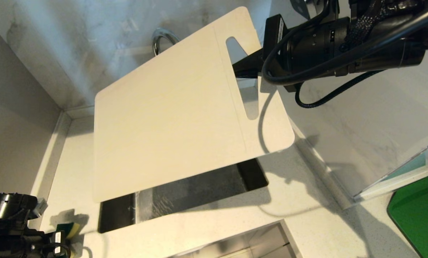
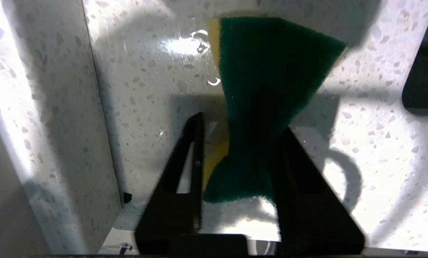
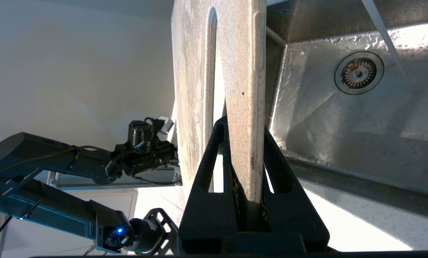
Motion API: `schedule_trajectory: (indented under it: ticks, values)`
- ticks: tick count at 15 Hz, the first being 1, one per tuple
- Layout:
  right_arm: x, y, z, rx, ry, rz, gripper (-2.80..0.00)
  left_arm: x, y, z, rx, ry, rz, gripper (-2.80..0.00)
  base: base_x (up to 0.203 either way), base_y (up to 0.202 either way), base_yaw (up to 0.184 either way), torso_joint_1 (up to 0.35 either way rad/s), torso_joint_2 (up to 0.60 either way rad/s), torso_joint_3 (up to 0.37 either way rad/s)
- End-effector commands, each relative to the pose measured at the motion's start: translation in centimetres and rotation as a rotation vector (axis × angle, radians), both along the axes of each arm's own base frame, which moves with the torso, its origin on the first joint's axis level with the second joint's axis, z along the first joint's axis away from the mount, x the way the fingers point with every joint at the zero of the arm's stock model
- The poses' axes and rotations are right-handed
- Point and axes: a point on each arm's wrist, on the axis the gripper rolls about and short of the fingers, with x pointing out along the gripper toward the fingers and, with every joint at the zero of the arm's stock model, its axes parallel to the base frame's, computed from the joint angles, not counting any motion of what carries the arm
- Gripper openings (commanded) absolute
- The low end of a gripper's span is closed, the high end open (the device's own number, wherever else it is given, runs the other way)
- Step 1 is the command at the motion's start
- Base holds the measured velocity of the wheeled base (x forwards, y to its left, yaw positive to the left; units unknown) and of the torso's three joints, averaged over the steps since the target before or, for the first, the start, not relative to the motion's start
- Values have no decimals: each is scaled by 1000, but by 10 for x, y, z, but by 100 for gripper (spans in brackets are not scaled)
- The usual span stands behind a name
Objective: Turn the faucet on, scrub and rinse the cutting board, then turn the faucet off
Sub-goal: Put down the cleaning cloth, then put down the cutting board
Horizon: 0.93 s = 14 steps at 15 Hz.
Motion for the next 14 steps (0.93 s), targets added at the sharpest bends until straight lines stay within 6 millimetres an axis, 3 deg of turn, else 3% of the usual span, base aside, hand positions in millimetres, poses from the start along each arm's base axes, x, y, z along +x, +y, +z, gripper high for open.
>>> schedule_trajectory:
  ticks: [1,8,13,14]
  values:
    - [0,0,0,2,5,2,-280,0,0,3,-2,-18,1,0,0,0,0,0,0,0]
    - [-4,-2,2,5,0,2,-280,-9,0,37,24,-194,-22,0,0,0,0,0,0,0]
    - [-7,-4,4,7,-5,2,-280,-15,1,91,29,-298,-16,0,0,0,0,0,0,0]
    - [-7,-4,4,7,-5,2,-280,-19,0,106,29,-321,-16,-205,0,0,0,0,0,0]
